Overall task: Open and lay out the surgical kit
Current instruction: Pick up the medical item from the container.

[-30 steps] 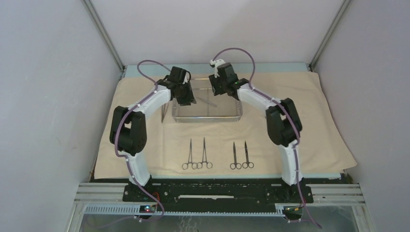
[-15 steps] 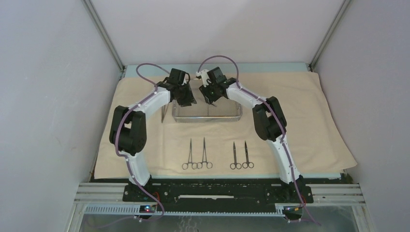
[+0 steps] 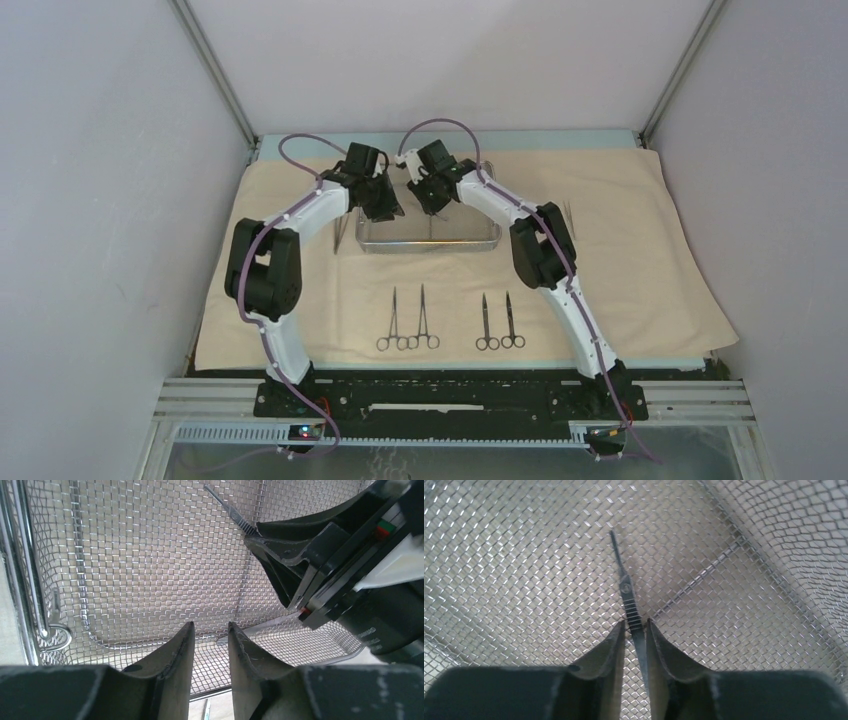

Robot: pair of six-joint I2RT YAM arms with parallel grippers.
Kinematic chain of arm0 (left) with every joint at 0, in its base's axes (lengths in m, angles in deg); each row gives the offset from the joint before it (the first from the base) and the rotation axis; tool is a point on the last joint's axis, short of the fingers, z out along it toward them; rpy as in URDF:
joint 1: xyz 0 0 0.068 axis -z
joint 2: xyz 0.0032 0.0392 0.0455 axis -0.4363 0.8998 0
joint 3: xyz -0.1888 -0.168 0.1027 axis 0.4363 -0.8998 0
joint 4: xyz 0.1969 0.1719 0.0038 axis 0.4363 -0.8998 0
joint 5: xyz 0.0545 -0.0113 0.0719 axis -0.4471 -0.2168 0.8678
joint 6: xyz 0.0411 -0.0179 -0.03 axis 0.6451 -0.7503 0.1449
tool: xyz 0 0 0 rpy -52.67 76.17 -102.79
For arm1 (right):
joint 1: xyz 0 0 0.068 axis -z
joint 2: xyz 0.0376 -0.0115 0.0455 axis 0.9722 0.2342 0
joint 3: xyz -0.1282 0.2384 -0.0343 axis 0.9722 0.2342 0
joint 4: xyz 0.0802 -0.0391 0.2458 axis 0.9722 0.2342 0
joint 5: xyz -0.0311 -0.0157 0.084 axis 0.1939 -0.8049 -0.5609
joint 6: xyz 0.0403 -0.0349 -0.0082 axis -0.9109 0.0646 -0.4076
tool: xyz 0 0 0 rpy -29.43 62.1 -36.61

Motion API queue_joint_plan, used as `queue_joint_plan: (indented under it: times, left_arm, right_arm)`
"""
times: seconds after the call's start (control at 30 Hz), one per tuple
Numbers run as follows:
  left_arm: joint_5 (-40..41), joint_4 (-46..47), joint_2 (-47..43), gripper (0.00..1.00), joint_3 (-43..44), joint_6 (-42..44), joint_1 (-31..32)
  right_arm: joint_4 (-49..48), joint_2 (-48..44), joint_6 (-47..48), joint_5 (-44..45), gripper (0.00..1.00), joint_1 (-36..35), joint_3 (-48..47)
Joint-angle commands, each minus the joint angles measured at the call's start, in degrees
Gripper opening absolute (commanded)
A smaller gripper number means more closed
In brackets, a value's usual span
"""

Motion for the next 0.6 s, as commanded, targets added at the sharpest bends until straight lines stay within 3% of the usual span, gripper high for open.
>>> queue_joint_plan:
  times: [0.0, 0.2, 0.57]
  left_arm:
    - [-1.8, 1.4, -1.1, 0.35, -1.1, -1.4, -0.7]
    - [-2.4, 1.7, -1.3, 0.35, -1.0, -1.9, -1.2]
    - [-3.3, 2.4, -1.0, 0.34, -1.3, -2.4, -1.4]
  right_arm:
    - [5.3, 3.4, 3.4, 6.2, 0.22, -1.9, -1.0]
    - [6.6, 3.5, 3.0, 8.0, 0.00, -2.7, -1.3]
    - [4.1, -1.1, -2.4, 1.1, 0.00, -0.4, -1.3]
